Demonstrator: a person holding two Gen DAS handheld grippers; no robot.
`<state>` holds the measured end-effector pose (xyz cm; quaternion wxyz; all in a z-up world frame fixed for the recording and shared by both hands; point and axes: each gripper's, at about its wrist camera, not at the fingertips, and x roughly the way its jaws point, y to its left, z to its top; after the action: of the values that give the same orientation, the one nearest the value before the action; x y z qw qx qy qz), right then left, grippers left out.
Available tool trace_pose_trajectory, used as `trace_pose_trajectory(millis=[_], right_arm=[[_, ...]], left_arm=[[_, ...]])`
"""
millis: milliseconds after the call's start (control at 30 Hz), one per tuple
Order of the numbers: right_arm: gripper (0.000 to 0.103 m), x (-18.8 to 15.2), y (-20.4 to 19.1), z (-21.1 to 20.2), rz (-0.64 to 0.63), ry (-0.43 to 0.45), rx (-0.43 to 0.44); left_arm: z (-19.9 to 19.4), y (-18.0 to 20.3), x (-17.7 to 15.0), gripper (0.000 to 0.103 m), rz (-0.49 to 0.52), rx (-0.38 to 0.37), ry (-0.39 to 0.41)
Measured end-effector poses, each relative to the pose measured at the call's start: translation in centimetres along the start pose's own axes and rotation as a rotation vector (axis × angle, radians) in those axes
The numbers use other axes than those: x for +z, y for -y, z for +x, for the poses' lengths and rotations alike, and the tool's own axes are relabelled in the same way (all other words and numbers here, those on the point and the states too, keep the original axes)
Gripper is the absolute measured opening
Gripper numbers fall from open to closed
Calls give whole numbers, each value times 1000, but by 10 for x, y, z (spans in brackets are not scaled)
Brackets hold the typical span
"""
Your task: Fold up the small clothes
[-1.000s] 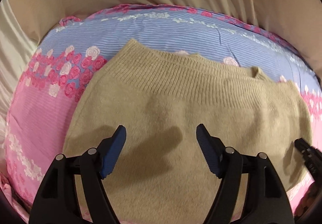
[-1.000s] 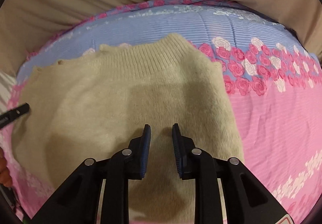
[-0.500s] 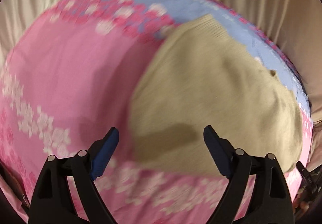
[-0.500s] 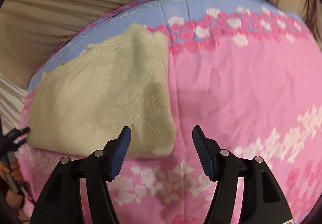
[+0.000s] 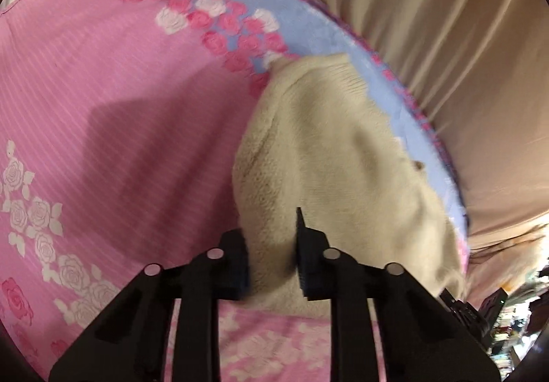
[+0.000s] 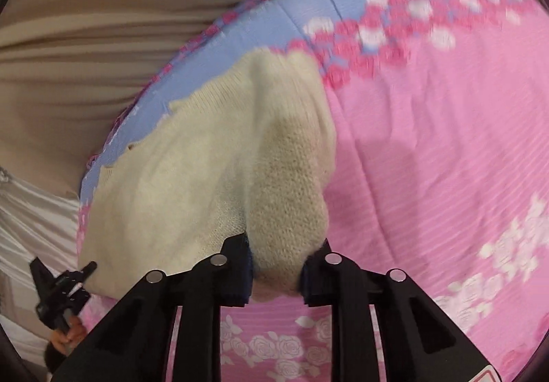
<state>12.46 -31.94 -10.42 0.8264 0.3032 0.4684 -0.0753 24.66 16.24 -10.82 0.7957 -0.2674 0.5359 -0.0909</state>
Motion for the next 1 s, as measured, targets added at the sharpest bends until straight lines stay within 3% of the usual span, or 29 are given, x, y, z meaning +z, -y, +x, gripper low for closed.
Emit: trace_pose_trajectory(millis=[167,300,400,500,567,633,767,867,933,1000], right_arm=[[16,8,3,-45,-107,48,-75],[16,-12,47,-81,-95,52,-164],[21,-45,88,-79,-85,-22,-208],[24,-72,111,-71,-36,-78,-232],[28,-76,109,-88,2,-14,-207],[28,-74,98,-103,-23,48,-218],[28,-66,68,-110,-106,80,-219],[23,-62,54,-93,-134,74,-225],[21,-62,65,-69,-126,32,-281],[21,-61,84,-54,-116,2,-378]], left_arm=[[-14,33,-14,17,89,-5,-46],[-7,43,-63,18,156,0,-162],[7,43,-99,19,178,37,-226],[-6,30,-104,23,145,1,-167],[-21,23,-93,28,158,-2,-118],[-32,15,-78,44,168,2,-88],[-38,21,-62,44,199,40,-59],[-36,46,-71,45,261,36,-40],[-19,58,-81,46,291,100,-63],[5,58,-92,46,314,224,-111]])
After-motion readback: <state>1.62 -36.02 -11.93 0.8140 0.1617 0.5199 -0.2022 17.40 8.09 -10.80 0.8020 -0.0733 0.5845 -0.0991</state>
